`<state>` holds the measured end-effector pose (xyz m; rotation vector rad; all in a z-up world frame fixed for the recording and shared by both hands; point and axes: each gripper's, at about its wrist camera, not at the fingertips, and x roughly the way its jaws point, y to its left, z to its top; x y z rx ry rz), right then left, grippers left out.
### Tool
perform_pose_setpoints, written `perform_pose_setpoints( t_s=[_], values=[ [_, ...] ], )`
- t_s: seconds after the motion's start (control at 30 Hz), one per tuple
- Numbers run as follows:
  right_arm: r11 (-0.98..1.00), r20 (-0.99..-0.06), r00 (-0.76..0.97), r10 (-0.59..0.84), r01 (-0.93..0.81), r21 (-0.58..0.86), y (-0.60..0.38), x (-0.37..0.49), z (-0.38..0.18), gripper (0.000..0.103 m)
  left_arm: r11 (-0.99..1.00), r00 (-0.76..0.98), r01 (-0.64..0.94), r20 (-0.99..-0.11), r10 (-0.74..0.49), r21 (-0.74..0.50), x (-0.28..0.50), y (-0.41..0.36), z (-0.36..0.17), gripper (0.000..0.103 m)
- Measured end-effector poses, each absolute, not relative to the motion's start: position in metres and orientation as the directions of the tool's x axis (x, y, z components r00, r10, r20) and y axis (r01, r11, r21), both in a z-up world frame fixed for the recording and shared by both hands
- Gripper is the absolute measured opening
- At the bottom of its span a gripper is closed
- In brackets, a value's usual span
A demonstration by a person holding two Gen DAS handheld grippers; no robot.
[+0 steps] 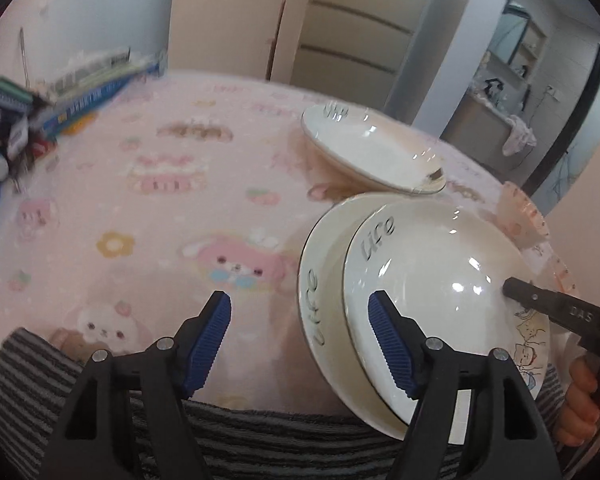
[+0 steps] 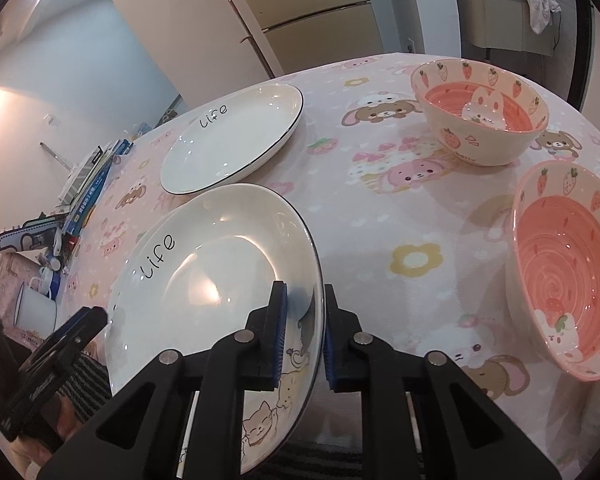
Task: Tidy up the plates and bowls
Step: 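Open the right gripper and release the stacked plate, then move both grippers up and over to another white 'Life' plate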
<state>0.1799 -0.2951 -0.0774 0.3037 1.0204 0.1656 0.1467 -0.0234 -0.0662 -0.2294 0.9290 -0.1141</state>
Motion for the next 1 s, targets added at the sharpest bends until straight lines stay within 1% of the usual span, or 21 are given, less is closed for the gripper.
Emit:
perform_pose_setpoints(
  t_s=[0.07, 0.23, 0.43, 0.53, 0.7, 0.73, 0.8, 0.83, 0.87, 0.9, 1.0],
  values=[
    [0.946, -0.813, 0.51, 0.281, -0.005, 0.324, -0.293, 0.18, -0.078, 0.015, 0.963, 0.559, -0.001, -0.799, -0.222, -0.269, 0.151, -0.022, -0.073, 0.073],
    [0.949, -0.817, 0.503, 0.281, -0.02, 0.314, -0.29, 0.181, -0.081, 0.015, 0.977, 0.546, -0.005, -0.819, -0.177, -0.214, 0.151, -0.029, -0.077, 0.073],
    [0.943, -0.828, 0.474, 0.301, -0.022, 0.331, -0.29, 0.184, -0.088, 0.025, 0.973, 0.522, -0.041, -0.835, -0.175, -0.229, 0.153, -0.023, -0.083, 0.073],
    [0.937, -0.836, 0.441, 0.326, -0.034, 0.347, -0.287, 0.186, -0.094, 0.025, 0.973, 0.515, -0.036, -0.839, -0.179, -0.229, 0.154, -0.024, -0.083, 0.073],
    [0.951, -0.843, 0.451, 0.292, -0.046, 0.305, -0.282, 0.185, -0.093, 0.027, 0.974, 0.529, -0.031, -0.831, -0.174, -0.223, 0.151, -0.025, -0.08, 0.073],
    [0.952, -0.844, 0.452, 0.29, -0.047, 0.303, -0.282, 0.185, -0.093, 0.03, 0.974, 0.537, -0.028, -0.826, -0.174, -0.224, 0.15, -0.024, -0.079, 0.073],
    [0.946, -0.837, 0.455, 0.304, -0.044, 0.32, -0.285, 0.185, -0.093, 0.032, 0.975, 0.567, -0.015, -0.805, -0.174, -0.222, 0.146, -0.025, -0.074, 0.073],
    [0.941, -0.831, 0.456, 0.318, -0.041, 0.337, -0.287, 0.185, -0.092, 0.037, 0.976, 0.582, -0.004, -0.794, -0.176, -0.219, 0.144, -0.026, -0.071, 0.073],
    [0.933, -0.824, 0.457, 0.335, -0.038, 0.359, -0.291, 0.185, -0.091, 0.046, 0.977, 0.595, 0.008, -0.784, -0.178, -0.215, 0.142, -0.027, -0.068, 0.073],
    [0.926, -0.815, 0.463, 0.348, -0.032, 0.377, -0.294, 0.185, -0.089, 0.048, 0.977, 0.608, 0.021, -0.773, -0.181, -0.213, 0.139, -0.029, -0.065, 0.073],
    [0.917, -0.788, 0.498, 0.362, -0.04, 0.396, -0.297, 0.181, -0.077, 0.049, 0.978, 0.665, 0.048, -0.725, -0.181, -0.201, 0.13, -0.031, -0.051, 0.073]
  ],
)
